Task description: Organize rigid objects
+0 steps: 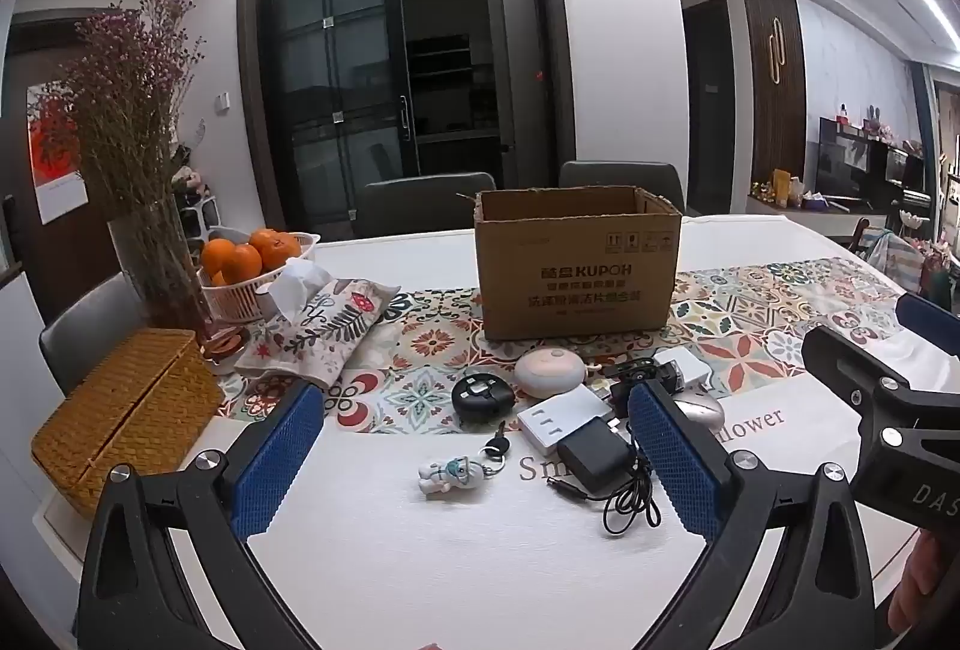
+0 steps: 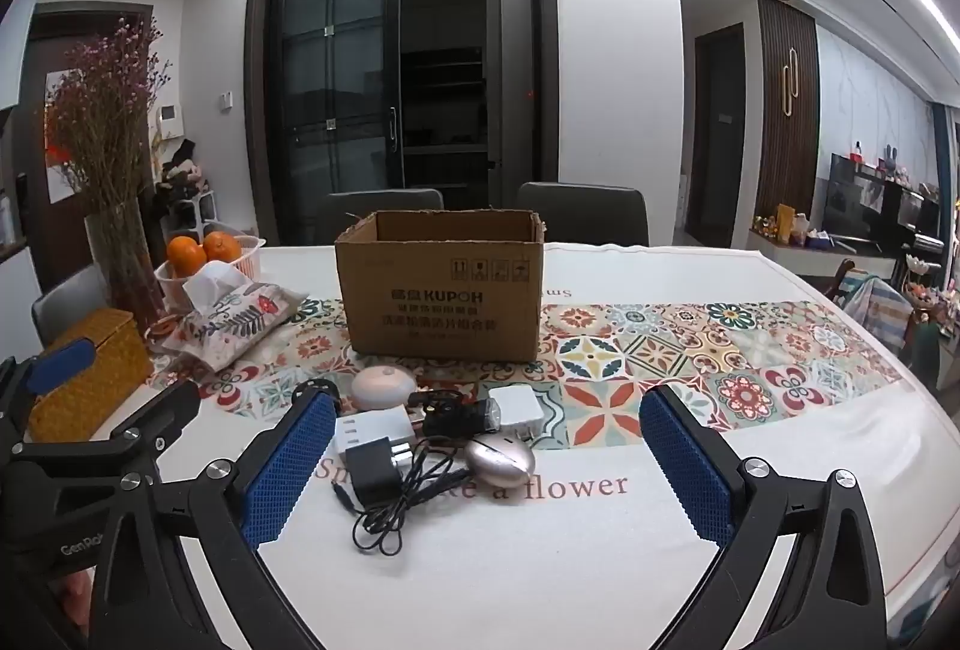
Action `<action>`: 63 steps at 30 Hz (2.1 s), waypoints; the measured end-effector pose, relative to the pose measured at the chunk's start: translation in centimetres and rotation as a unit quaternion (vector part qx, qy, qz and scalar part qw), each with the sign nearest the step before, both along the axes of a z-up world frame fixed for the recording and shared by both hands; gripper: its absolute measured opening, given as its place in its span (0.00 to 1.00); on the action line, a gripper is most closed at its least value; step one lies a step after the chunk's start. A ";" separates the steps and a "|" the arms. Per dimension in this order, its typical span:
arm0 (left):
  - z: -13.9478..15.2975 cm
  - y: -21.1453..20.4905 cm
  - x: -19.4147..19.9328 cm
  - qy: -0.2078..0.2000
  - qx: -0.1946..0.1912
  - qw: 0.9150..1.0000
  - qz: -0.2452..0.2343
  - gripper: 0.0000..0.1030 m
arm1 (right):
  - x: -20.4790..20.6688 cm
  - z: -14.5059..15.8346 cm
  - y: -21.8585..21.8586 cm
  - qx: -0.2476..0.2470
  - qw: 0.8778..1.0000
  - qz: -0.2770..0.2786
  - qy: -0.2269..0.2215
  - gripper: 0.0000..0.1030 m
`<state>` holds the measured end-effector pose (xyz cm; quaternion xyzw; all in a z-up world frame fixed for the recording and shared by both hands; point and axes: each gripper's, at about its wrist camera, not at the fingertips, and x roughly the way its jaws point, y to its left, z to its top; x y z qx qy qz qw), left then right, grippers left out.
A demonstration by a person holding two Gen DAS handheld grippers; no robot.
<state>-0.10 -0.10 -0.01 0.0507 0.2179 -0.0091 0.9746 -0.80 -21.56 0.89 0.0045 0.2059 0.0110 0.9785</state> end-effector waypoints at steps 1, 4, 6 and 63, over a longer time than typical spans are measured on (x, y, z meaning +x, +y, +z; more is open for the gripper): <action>0.0 0.0 0.0 0.002 -0.002 1.000 -0.001 1.00 | 0.1 0.0 0.0 0.001 1.000 0.000 0.005 1.00; -0.1 0.0 -0.1 0.000 -0.005 1.000 -0.002 1.00 | 0.1 -0.1 0.0 0.001 1.000 0.000 0.006 1.00; -0.4 -0.5 -0.2 0.001 -0.005 1.000 -0.002 1.00 | 0.2 -0.1 0.0 0.002 1.000 0.000 0.007 1.00; -0.4 0.0 0.2 0.010 -0.012 1.000 -0.006 1.00 | 0.4 -0.2 0.0 0.005 1.000 0.001 0.015 1.00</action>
